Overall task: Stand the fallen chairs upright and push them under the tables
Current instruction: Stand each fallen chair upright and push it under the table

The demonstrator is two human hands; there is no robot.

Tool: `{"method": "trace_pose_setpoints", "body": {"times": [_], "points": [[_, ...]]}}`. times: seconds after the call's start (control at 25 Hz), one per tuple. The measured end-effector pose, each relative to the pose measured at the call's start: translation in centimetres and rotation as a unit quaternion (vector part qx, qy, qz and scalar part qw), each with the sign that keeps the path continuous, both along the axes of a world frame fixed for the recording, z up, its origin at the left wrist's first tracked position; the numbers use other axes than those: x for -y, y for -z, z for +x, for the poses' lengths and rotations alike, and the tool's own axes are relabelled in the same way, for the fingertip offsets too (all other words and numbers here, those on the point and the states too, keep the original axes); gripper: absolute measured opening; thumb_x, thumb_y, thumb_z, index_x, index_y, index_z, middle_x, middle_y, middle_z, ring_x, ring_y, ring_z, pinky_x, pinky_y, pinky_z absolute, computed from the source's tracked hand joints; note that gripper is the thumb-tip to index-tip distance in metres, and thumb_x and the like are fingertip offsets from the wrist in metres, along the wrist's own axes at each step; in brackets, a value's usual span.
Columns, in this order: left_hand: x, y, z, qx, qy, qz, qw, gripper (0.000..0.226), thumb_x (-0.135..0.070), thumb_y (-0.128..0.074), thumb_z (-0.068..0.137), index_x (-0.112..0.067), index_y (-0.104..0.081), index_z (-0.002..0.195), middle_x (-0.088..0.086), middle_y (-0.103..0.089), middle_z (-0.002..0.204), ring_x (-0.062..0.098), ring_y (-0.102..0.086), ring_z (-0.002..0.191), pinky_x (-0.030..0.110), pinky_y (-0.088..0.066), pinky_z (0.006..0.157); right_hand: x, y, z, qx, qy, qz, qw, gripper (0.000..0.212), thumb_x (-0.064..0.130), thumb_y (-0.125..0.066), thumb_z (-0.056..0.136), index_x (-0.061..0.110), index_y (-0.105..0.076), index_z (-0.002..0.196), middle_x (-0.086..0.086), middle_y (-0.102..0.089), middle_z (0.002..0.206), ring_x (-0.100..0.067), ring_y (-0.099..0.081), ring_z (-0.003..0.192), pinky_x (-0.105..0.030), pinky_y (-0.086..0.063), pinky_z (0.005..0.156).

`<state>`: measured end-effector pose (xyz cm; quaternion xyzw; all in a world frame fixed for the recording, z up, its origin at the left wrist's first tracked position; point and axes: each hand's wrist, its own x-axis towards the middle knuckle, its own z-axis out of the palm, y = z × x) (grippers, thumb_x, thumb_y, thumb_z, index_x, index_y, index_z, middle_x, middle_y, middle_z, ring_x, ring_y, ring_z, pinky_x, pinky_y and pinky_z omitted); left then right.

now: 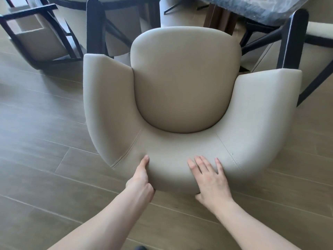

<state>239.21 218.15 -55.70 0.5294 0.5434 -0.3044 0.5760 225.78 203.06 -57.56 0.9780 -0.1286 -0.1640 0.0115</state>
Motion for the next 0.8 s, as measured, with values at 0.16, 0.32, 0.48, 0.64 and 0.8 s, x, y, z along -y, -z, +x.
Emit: {"method": "trace_pose_setpoints", "body": {"times": [0.16,0.32,0.48,0.64,0.8], "points": [[1.0,-2.3,1.3,0.011,0.014,-0.010,1.000,0.068,-0.048,-0.094,0.058,-0.021,-0.066,0.114,-0.001,-0.072,0.108,0.021,-0.063,0.067,0.033,-0.047,0.054,2.3,-1.8,1.8,-0.005,-0.031,-0.001,0.999,0.112,0.047,-0.075,0.073,0.023,-0.005,0.158,-0.003,-0.016,0.165,-0.018,-0.010,0.154,-0.054,0.001,0.121],[1.4,-3.8,3.6,0.049,0.031,-0.055,0.997,0.073,-0.034,-0.089,0.072,-0.015,-0.054,0.133,0.008,-0.061,0.132,0.031,-0.066,0.104,0.043,-0.054,0.074,4.2,-3.9,4.1,-0.002,-0.064,-0.022,0.998,0.108,0.047,-0.071,0.073,0.020,-0.010,0.157,-0.005,-0.024,0.161,-0.020,-0.020,0.151,-0.054,-0.009,0.120],[0.1,-4.8,2.2,0.486,0.216,0.229,0.815,0.078,-0.026,-0.084,0.071,-0.016,-0.042,0.136,0.004,-0.038,0.140,0.025,-0.041,0.131,0.029,-0.029,0.110,4.3,-5.0,4.9,-0.024,-0.083,-0.012,0.996,0.100,0.039,-0.071,0.073,0.020,-0.016,0.153,-0.004,-0.034,0.151,-0.023,-0.031,0.144,-0.057,-0.018,0.116],[-0.1,-2.8,1.0,0.535,0.733,0.232,0.350,0.102,-0.056,-0.077,0.062,-0.024,-0.035,0.149,-0.005,-0.036,0.152,0.021,-0.031,0.145,0.032,-0.014,0.121,4.1,-5.4,5.3,-0.043,-0.096,-0.016,0.994,0.100,0.041,-0.073,0.073,0.017,-0.016,0.152,-0.006,-0.038,0.145,-0.026,-0.035,0.139,-0.060,-0.022,0.112],[1.7,-1.2,2.8,0.482,0.792,0.366,0.074,0.110,-0.030,-0.080,0.074,-0.026,-0.011,0.160,0.018,-0.027,0.162,0.047,-0.029,0.145,0.062,-0.017,0.119,4.6,-5.7,6.0,-0.037,-0.095,-0.013,0.995,0.099,0.041,-0.072,0.072,0.017,-0.019,0.152,-0.006,-0.039,0.145,-0.026,-0.037,0.138,-0.059,-0.024,0.112]]}}
